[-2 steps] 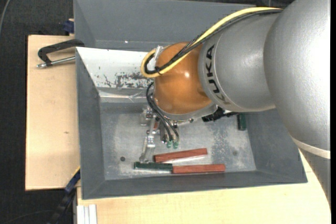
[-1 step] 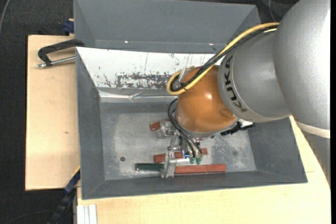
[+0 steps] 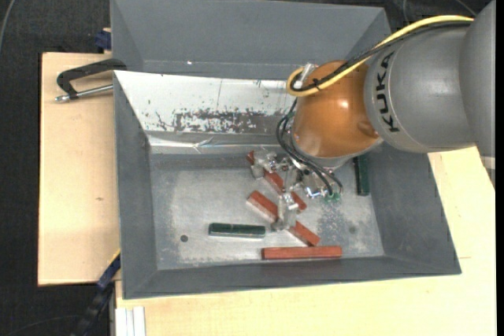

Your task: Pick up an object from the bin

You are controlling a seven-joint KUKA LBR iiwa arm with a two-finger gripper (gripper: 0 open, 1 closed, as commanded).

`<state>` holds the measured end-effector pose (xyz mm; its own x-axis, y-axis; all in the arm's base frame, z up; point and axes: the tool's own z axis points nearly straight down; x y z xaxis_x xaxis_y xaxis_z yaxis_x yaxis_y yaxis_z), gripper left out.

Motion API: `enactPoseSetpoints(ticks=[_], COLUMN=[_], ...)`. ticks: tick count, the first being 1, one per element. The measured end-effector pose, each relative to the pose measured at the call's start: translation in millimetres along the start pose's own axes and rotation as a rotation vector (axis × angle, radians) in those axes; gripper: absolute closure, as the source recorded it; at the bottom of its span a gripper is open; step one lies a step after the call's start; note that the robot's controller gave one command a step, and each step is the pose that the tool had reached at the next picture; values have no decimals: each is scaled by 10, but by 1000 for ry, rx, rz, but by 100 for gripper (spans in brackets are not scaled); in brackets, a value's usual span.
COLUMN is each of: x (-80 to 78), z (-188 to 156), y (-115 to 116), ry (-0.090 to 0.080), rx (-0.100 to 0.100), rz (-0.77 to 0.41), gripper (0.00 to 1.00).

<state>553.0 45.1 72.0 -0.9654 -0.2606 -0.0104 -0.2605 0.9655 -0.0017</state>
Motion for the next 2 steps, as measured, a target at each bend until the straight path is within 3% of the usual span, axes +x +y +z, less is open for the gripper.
enactPoseSetpoints(ticks=[1, 2], x=[14, 62], z=[12, -1409], y=[24, 55], ry=[6, 2], rx=[-3, -1], rz=[-1, -1], gripper=[100, 100])
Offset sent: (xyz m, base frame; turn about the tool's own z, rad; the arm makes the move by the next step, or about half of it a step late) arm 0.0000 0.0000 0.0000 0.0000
